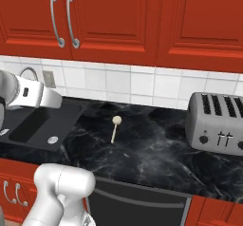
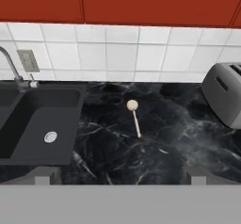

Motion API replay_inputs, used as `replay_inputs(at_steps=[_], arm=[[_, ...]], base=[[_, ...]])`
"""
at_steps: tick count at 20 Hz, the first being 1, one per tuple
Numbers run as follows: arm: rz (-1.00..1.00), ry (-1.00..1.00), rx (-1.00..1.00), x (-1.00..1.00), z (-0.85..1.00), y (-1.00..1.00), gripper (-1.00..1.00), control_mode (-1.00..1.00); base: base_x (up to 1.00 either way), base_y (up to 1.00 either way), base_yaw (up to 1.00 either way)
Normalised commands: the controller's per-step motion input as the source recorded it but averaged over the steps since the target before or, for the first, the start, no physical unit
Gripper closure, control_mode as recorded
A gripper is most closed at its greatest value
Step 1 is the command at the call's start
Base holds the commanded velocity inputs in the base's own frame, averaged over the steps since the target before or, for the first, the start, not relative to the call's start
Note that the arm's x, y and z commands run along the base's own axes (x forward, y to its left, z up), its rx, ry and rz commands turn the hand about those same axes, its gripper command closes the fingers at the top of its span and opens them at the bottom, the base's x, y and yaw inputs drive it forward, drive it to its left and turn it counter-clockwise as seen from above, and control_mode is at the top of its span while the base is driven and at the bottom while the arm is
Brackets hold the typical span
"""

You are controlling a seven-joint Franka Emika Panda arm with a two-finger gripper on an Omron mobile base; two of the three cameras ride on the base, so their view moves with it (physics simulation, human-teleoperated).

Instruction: Grab the spray bottle from the cabinet, then place it next to the cutting board for sanitizing. Then grab the dish brush from the countertop next to the sink and place it next to the cutting board.

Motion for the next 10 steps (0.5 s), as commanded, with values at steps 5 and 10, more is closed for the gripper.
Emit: replay_inputs(at_steps=[5,10], arm=[[0.00,0.10,0.00,0.05,-0.57,-0.39,-1.00,-1.00],[0.00,0.04,0.00,0.19,-0.77,-0.45,-1.00,-1.00]], base=[[0.00,0.00,0.00],[0.00,0.00,0.00]])
